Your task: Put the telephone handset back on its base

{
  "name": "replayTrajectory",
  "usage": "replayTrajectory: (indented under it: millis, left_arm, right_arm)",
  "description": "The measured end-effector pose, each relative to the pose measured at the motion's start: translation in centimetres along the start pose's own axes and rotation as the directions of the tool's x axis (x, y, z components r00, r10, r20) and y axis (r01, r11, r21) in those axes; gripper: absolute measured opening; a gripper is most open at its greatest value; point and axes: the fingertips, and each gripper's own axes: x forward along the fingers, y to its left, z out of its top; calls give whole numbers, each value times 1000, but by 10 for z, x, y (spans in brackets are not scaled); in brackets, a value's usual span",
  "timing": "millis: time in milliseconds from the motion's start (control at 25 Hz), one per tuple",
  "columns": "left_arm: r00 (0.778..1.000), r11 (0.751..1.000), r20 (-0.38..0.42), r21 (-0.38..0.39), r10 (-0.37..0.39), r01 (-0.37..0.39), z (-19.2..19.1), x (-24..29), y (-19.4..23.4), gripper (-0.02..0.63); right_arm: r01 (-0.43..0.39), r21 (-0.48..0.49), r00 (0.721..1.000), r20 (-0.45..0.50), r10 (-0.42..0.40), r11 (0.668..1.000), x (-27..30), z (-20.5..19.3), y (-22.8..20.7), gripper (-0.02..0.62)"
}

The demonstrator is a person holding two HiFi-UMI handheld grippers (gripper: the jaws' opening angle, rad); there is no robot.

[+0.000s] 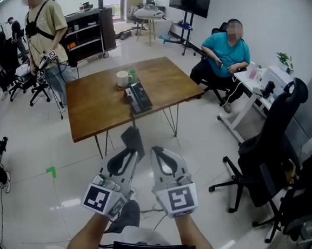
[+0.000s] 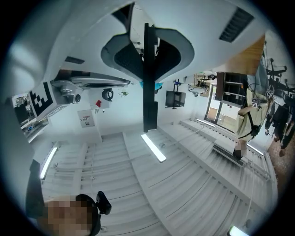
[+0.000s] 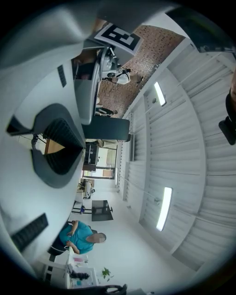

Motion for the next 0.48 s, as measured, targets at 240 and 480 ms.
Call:
replayTrajectory:
  millis: [240, 480]
  left_arm:
    - [1000, 1000, -18, -17, 1, -1, -16, 31, 30, 64]
    - [999, 999, -43, -50, 2, -4, -38, 66, 62, 64]
  right_arm:
    - [-12, -16, 1000, -26, 12, 1000, 41, -12, -20, 5]
    - [-34, -9, 998, -56, 33, 999, 87, -24, -40, 5]
